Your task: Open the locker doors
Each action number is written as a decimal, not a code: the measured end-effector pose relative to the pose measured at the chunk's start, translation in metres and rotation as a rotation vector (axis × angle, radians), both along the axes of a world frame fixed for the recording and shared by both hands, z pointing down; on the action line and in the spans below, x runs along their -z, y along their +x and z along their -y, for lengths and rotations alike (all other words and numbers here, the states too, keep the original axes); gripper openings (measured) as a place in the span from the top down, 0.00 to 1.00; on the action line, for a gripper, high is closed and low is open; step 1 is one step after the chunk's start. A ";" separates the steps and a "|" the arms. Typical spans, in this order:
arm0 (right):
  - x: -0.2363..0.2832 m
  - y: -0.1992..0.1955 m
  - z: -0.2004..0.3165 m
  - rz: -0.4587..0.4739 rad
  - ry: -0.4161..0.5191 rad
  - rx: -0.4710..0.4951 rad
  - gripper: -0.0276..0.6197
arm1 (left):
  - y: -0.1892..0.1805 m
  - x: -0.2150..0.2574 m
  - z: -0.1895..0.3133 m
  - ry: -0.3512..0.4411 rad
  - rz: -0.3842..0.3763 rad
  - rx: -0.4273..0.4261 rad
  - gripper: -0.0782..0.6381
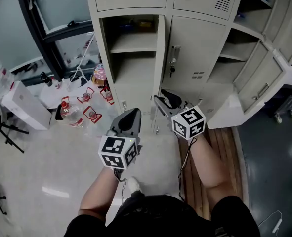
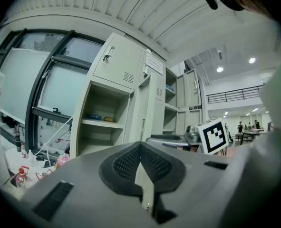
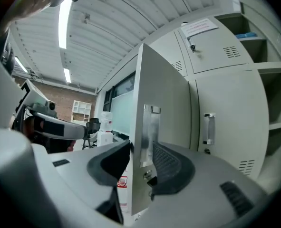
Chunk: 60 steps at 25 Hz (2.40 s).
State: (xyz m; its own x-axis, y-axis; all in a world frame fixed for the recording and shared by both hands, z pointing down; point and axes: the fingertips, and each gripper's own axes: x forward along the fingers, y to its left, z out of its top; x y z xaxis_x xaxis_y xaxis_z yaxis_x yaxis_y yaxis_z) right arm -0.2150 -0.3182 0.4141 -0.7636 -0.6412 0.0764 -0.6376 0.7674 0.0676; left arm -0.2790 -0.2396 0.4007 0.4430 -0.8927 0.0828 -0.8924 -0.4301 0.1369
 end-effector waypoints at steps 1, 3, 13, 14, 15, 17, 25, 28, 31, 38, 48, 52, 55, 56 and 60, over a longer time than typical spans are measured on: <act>0.000 0.001 -0.002 0.012 -0.001 -0.014 0.72 | 0.001 0.000 -0.002 0.001 0.000 0.004 0.89; 0.000 -0.001 -0.005 0.033 -0.007 -0.035 0.66 | 0.003 0.001 -0.006 0.001 0.001 0.009 0.89; -0.006 0.011 -0.001 0.003 -0.026 -0.168 0.76 | 0.014 0.006 -0.023 0.005 0.016 0.021 0.89; -0.006 0.014 -0.001 0.003 -0.031 -0.175 0.76 | 0.017 0.006 -0.025 0.004 0.016 0.022 0.89; -0.007 0.016 -0.001 0.003 -0.038 -0.183 0.77 | 0.020 0.007 -0.027 0.005 0.017 0.023 0.89; -0.008 0.022 -0.001 0.004 -0.060 -0.196 0.78 | 0.026 0.010 -0.032 0.008 0.020 0.026 0.89; -0.002 0.048 -0.022 -0.019 -0.040 -0.212 0.86 | 0.051 0.014 -0.063 0.022 0.016 0.079 0.89; 0.009 0.086 -0.041 0.026 -0.026 -0.242 0.95 | 0.063 0.014 -0.076 0.028 0.011 0.099 0.89; 0.018 0.131 -0.059 0.047 -0.030 -0.280 0.96 | 0.079 0.013 -0.088 0.028 0.004 0.114 0.89; 0.039 0.234 -0.099 0.079 -0.048 -0.382 0.96 | 0.121 0.025 -0.115 0.037 0.018 0.113 0.89; 0.067 0.297 -0.157 0.101 -0.009 -0.521 0.96 | 0.159 0.048 -0.135 0.062 0.041 -0.002 0.89; 0.071 0.295 -0.186 0.111 -0.004 -0.575 0.96 | 0.154 0.049 -0.152 0.058 0.046 -0.054 0.89; 0.072 0.284 -0.211 0.107 -0.007 -0.609 0.96 | 0.139 0.049 -0.168 0.051 0.045 -0.078 0.89; 0.071 0.280 -0.219 0.106 -0.008 -0.620 0.96 | 0.134 0.049 -0.174 0.049 0.045 -0.085 0.89; 0.068 0.260 -0.254 0.099 -0.014 -0.661 0.96 | 0.108 0.048 -0.200 0.046 0.037 -0.109 0.89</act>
State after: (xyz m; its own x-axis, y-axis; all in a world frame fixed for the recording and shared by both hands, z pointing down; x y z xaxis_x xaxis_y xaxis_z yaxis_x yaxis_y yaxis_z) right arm 0.0447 -0.0646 0.3463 -0.2144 -0.9760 0.0378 -0.9767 0.2136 -0.0228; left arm -0.1705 -0.0400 0.3526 0.5353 -0.8425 0.0608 -0.8439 -0.5302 0.0826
